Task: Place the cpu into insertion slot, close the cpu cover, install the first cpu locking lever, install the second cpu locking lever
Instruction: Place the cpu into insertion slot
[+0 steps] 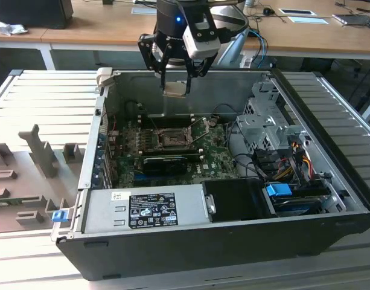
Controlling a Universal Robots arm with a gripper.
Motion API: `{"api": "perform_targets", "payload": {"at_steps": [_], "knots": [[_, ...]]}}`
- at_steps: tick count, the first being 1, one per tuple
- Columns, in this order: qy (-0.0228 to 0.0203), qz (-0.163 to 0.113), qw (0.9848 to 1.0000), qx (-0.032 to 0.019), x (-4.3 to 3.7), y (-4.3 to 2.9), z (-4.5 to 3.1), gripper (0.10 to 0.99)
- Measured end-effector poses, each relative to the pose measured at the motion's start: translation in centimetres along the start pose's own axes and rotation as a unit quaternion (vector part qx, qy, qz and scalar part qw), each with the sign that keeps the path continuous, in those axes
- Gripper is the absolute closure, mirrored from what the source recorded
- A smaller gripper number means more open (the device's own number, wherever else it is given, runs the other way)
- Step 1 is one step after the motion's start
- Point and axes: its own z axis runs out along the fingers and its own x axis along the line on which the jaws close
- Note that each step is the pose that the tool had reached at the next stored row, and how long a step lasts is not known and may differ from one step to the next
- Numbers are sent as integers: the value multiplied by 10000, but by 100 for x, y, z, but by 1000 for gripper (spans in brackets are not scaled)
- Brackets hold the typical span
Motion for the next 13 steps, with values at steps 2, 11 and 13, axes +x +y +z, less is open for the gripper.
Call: {"api": "perform_targets", "payload": {"at_steps": [2, 11, 13], "knots": [[-6, 61, 10000, -1, 1, 0, 0, 557], [-21, 238, 9997, -5, 1, 0, 0, 557], [-25, 275, 9996, -6, 2, 0, 0, 557]]}}
